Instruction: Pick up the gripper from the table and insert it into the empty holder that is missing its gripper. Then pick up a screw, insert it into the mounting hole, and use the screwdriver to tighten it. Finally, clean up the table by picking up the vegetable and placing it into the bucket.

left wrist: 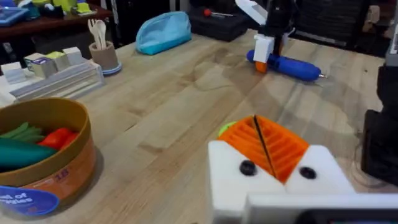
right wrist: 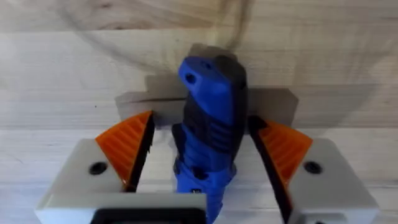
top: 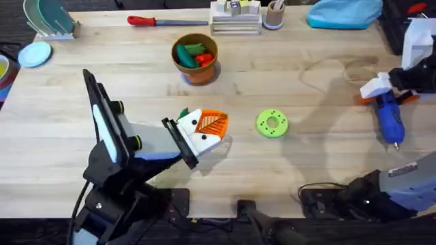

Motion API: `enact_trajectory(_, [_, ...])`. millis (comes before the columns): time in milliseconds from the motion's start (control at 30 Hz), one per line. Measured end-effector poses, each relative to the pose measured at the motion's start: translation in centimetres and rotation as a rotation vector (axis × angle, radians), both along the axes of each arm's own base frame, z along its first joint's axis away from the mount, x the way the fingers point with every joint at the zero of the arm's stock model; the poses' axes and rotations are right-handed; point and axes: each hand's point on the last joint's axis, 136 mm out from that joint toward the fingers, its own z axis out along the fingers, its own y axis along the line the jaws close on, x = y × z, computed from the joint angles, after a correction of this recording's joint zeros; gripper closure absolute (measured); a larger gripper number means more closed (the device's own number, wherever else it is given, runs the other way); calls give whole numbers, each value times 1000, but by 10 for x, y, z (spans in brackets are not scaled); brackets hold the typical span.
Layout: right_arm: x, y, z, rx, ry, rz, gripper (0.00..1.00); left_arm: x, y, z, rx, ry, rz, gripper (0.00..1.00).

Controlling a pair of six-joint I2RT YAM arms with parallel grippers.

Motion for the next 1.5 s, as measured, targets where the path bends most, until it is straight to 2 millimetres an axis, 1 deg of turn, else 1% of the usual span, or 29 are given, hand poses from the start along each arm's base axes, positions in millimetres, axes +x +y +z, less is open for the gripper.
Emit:
enact_trajectory(100, [5, -3, 1, -8, -14, -2, 12, 0, 0, 0, 0, 0, 0, 994])
enact_trajectory(167, [13, -8, 3, -26, -44, -2, 12, 0, 0, 0, 0, 0, 0, 994])
enact_trajectory(233, [17, -11, 5, -35, -56, -2, 11, 0, 0, 0, 0, 0, 0, 994])
enact_trajectory(433, [12, -8, 5, -19, -34, -2, 11, 0, 0, 0, 0, 0, 0, 994])
enact_trajectory(567, [6, -4, -1, -10, -14, -1, 10, 0, 0, 0, 0, 0, 0, 994])
enact_trajectory(700, [3, -3, -1, -23, -25, -1, 11, 0, 0, 0, 0, 0, 0, 994])
enact_trajectory(967, [3, -3, -2, -25, -27, -1, 10, 4, 2, 0, 1, -1, 25, 994])
enact_trajectory(1000, [3, -3, -2, -25, -27, -1, 22, 4, 3, 0, 1, -1, 27, 994])
enact_trajectory(1067, [2, -3, -2, -24, -24, -1, 97, 5, 3, 0, 2, -1, 32, 994])
enact_trajectory(1133, [1, -4, -1, -30, -22, -1, 222, 5, 4, 0, 2, -1, 37, 994])
enact_trajectory(1200, [0, -4, -1, -32, -17, 0, 297, 6, 4, 0, 2, -1, 42, 994])
enact_trajectory(1433, [0, -7, -1, -48, -11, 4, 658, 7, 4, 0, 2, -1, 46, 994])
enact_trajectory(1500, [0, -8, -1, -56, -10, 3, 718, 7, 4, 0, 2, -1, 46, 994])
